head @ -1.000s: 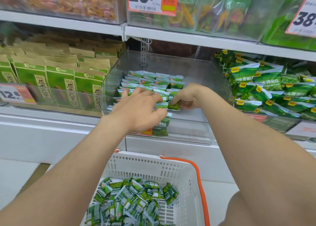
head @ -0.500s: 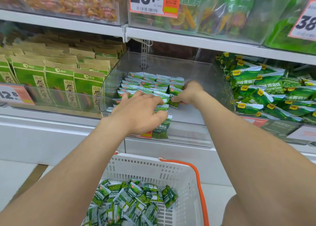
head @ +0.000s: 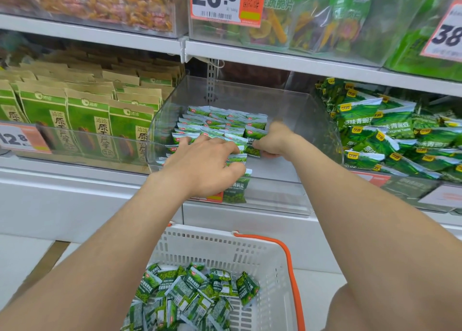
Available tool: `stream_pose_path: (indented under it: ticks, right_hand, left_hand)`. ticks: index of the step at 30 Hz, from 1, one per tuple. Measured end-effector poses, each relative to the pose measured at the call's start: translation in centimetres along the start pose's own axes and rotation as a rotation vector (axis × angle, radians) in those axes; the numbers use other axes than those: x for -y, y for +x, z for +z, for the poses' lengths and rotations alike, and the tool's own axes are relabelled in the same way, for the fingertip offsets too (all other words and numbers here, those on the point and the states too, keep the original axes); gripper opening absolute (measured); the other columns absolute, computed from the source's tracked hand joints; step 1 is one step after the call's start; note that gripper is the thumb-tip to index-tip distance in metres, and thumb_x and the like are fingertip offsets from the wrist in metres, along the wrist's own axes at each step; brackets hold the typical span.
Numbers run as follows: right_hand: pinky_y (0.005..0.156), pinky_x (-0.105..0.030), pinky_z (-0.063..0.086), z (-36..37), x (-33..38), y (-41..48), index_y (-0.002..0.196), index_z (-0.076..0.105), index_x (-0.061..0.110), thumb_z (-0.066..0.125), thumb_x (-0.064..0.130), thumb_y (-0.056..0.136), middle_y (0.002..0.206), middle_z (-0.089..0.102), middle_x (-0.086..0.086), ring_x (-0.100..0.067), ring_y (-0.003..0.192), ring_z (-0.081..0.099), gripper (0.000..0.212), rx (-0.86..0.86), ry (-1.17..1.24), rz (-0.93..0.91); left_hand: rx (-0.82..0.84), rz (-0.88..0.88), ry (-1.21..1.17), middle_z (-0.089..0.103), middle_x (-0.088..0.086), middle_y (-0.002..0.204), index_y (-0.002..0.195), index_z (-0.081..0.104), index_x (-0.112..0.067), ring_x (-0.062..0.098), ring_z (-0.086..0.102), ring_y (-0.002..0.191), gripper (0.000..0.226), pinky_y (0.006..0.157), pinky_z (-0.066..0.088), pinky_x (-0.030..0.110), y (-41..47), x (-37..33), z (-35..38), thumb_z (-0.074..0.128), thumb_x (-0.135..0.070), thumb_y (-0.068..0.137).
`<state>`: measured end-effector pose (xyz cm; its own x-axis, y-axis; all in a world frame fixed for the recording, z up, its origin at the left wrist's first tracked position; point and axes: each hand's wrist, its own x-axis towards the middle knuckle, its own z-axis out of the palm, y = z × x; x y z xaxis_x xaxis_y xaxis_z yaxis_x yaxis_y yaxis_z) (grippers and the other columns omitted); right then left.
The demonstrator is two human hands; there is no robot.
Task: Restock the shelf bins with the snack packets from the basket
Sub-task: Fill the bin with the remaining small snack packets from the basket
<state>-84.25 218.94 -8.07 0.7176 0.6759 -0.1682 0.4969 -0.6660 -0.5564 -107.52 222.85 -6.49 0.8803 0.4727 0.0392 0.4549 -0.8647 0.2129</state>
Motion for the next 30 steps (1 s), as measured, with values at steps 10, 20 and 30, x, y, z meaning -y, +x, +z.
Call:
stream_pose_path:
  ticks: [10,20,30]
  right_hand:
    - [0.097,-0.045,0.052,0.4,0.6,-1.4,0.163,0.026,0.031,0.057,0.024,0.106,0.155,0.031,-0.026,-0.047,0.118,0.06,0.066,-0.064,-0.516,-0.275]
    - [0.088,-0.049,0.054,-1.2,0.7,-6.1,0.135,0.051,0.009,0.062,0.028,0.1,0.126,0.053,-0.021,-0.046,0.11,0.06,0.041,-0.309,-0.474,-0.368]
    - [0.071,-0.038,0.057,-3.0,1.6,-18.3,0.074,0.067,0.019,0.056,0.032,0.08,0.061,0.06,0.005,-0.018,0.063,0.052,0.018,-0.006,-0.512,-0.753]
  left_hand:
    - [-0.008,0.009,0.024,0.055,-0.006,0.148,0.144,0.051,-0.039,0.023,0.044,0.13,0.087,0.107,0.032,0.052,-0.5,-0.1,-0.2,0.01,-0.068,0.073]
    - [-0.233,0.082,0.013,0.063,-0.008,0.131,0.127,0.065,-0.032,0.02,0.051,0.123,0.065,0.108,0.03,0.044,-1.5,0.6,0.4,0.028,-0.062,0.083]
    - [-0.853,0.379,0.035,0.051,0.003,0.068,0.075,0.055,-0.013,0.029,0.051,0.063,0.012,0.053,0.039,0.041,-6.3,-2.4,6.0,0.061,-0.019,0.083]
